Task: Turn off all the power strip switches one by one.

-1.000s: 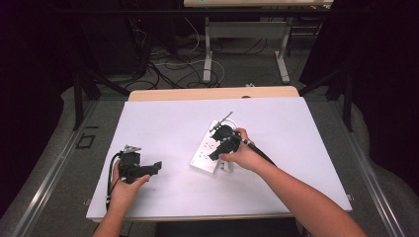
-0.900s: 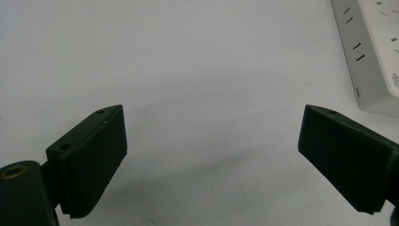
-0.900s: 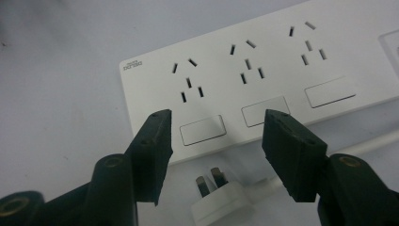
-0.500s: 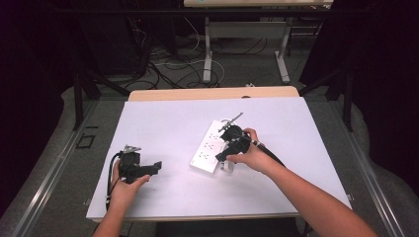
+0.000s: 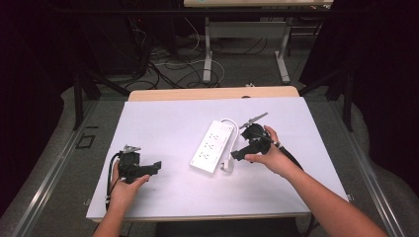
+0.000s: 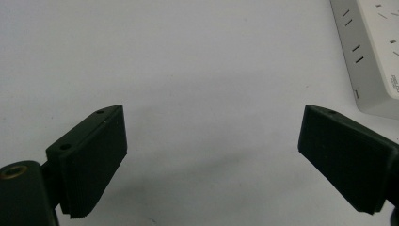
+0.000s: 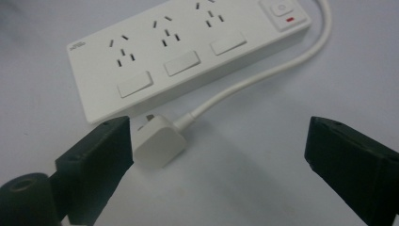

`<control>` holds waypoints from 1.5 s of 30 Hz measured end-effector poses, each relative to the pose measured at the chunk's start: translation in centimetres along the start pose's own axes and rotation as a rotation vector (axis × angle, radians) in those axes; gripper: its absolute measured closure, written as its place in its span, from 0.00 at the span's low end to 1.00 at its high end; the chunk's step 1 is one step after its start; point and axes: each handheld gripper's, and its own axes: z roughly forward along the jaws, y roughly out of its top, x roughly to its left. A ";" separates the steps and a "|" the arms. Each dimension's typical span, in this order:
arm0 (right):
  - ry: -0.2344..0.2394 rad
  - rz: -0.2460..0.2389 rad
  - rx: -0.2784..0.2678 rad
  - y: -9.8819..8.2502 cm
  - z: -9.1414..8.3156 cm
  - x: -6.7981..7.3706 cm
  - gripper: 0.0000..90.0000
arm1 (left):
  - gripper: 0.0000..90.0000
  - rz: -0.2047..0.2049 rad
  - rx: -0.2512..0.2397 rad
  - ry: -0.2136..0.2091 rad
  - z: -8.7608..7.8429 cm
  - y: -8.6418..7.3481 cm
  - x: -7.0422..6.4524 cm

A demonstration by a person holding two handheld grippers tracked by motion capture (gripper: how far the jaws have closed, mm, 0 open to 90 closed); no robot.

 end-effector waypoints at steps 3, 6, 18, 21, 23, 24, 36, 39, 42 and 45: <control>-0.016 0.017 -0.024 -0.8 -0.7 -1.0 0.00 | 0.10 0.000 0.000 0.001 0.0 0.0 0.0; -0.048 0.050 -0.035 -1.6 -1.4 -1.9 0.00 | 0.10 0.000 0.002 0.002 0.0 0.0 0.0; -0.149 0.188 -0.115 -6.2 -3.4 -6.4 0.00 | 0.10 -0.001 -0.011 0.012 0.0 0.0 0.0; -0.199 0.208 -0.125 -7.4 -3.8 -7.3 0.00 | 0.10 -0.002 -0.013 0.016 0.0 0.0 0.0; -0.217 0.226 -0.131 -8.2 -4.0 -7.8 0.00 | 0.10 -0.003 -0.015 0.016 -0.1 0.0 0.0; -0.227 0.237 -0.135 -8.6 -4.1 -8.0 0.00 | 0.10 -0.003 -0.016 0.015 -0.1 0.0 0.0; -0.302 0.297 -0.160 -13.1 -4.9 -9.1 0.00 | 0.10 -0.002 -0.012 0.019 -0.1 -0.1 0.0; -0.309 0.317 -0.165 -14.1 -4.9 -9.3 0.00 | 0.10 -0.002 -0.012 0.021 -0.1 -0.1 0.0; -0.311 0.330 -0.158 -15.0 -4.7 -9.6 0.00 | 0.10 -0.001 -0.015 0.020 -0.1 0.0 0.0; -0.316 0.348 -0.159 -15.7 -4.5 -9.8 0.00 | 0.10 -0.003 -0.013 0.021 -0.1 -0.1 0.0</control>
